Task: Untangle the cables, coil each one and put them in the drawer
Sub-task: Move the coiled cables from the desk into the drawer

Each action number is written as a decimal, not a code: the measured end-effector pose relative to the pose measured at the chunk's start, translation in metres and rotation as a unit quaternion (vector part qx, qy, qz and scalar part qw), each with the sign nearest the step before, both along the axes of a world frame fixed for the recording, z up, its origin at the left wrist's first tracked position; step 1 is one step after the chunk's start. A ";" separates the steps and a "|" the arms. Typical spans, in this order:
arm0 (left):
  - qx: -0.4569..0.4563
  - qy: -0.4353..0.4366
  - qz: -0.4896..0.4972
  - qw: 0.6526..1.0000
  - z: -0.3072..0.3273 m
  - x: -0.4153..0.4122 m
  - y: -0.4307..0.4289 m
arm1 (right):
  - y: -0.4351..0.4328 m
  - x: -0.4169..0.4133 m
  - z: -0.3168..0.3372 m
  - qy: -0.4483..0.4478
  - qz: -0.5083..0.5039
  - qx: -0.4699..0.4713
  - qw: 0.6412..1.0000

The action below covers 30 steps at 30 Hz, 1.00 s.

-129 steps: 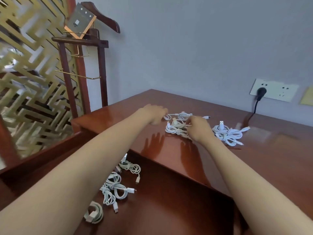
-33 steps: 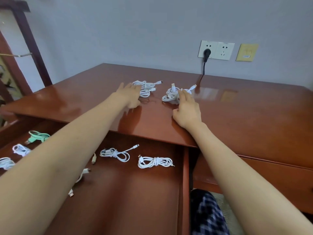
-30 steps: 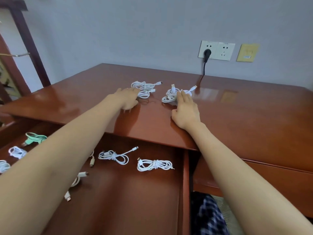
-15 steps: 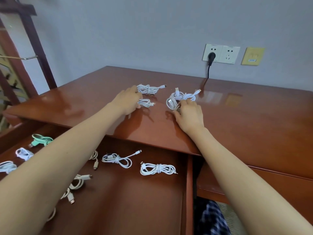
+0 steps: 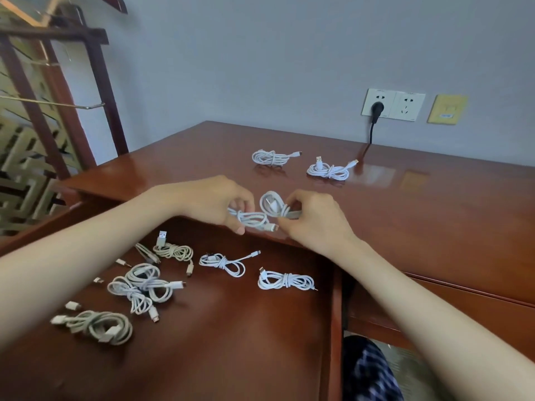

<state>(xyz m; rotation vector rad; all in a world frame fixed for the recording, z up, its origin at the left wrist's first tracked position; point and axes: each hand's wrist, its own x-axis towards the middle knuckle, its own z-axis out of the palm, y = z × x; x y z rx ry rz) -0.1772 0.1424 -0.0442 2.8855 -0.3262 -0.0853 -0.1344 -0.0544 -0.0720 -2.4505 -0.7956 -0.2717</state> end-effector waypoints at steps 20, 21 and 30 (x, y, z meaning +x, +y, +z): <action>0.099 0.213 -0.022 0.972 -0.063 -0.036 -0.011 | -0.014 -0.059 -0.044 0.179 0.100 -0.260 0.943; 0.099 0.217 -0.024 0.971 -0.062 -0.036 -0.011 | -0.015 -0.057 -0.043 0.180 0.103 -0.260 0.943; 0.040 0.164 -0.015 0.986 -0.004 -0.017 -0.005 | -0.019 -0.013 0.008 0.106 0.063 -0.104 0.987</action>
